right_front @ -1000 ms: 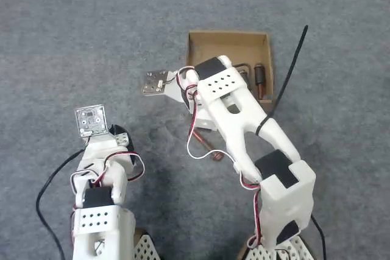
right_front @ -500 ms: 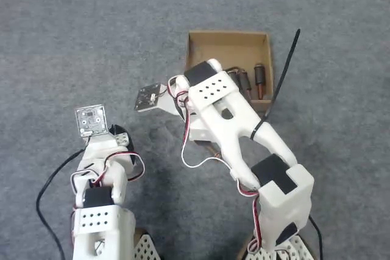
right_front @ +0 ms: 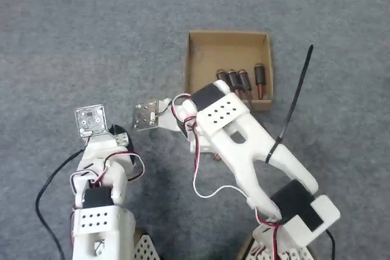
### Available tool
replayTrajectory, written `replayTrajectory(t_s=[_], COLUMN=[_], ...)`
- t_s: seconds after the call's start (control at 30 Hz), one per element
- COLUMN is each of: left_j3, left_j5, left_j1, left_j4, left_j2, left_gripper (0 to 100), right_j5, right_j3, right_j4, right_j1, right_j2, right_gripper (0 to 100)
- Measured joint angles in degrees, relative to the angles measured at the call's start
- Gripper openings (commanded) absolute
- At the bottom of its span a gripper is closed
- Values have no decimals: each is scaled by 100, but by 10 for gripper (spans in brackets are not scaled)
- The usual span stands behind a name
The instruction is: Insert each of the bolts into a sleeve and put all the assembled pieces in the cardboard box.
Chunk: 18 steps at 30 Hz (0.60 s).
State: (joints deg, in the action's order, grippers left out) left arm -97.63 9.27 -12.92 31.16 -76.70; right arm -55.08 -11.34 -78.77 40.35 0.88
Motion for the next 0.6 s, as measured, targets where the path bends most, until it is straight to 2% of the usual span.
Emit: replayTrajectory(t_s=[0.27,0.43,0.6], left_j3=[0,0,0], left_j5=[0,0,0], left_j1=[0,0,0], left_j4=[0,0,0], left_j2=[0,0,0], left_gripper=[11,11,11], right_j5=[-343,-360,-360], right_j3=[141,738,1301], right_j4=[457,457,457], right_j1=[-325,-387,-448], right_j2=[642,1380,1908], right_gripper=[76,158,152])
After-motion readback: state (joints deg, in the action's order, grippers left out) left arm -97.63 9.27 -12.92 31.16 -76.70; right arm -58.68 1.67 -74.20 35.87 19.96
